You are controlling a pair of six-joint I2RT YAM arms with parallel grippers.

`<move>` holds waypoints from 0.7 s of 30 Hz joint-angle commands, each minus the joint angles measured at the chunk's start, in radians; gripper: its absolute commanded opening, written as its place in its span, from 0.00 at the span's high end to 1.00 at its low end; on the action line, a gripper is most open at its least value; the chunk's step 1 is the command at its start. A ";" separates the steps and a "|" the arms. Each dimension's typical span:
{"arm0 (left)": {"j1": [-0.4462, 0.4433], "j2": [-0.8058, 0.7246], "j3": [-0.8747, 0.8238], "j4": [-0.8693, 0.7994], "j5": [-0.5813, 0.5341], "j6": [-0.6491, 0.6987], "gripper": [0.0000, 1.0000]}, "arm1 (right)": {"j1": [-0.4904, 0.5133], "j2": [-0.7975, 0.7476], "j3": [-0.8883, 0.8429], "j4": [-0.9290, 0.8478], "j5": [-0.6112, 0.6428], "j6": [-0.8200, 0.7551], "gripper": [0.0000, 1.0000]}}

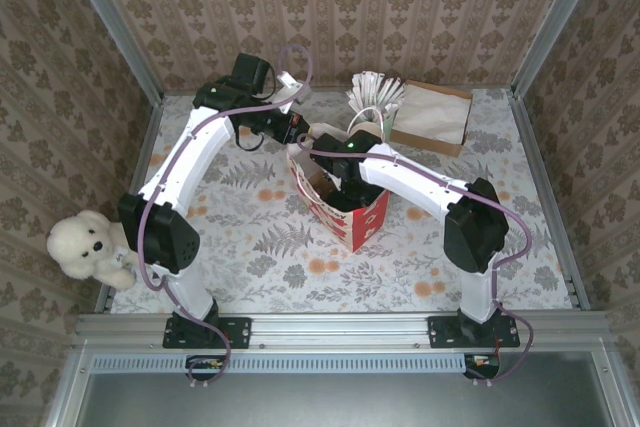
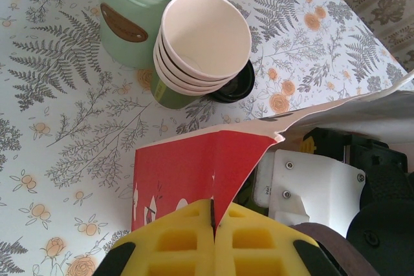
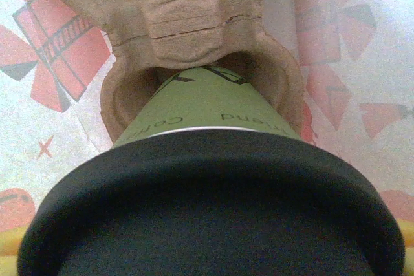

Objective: Pack the takeout coffee

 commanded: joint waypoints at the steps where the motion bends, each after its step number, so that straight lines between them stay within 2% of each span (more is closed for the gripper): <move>1: -0.003 -0.033 -0.012 0.019 0.010 -0.013 1.00 | -0.007 -0.036 -0.014 0.010 0.018 0.010 0.37; 21: -0.008 -0.036 -0.019 0.016 -0.002 -0.015 1.00 | -0.012 -0.048 -0.065 0.052 0.047 0.018 0.37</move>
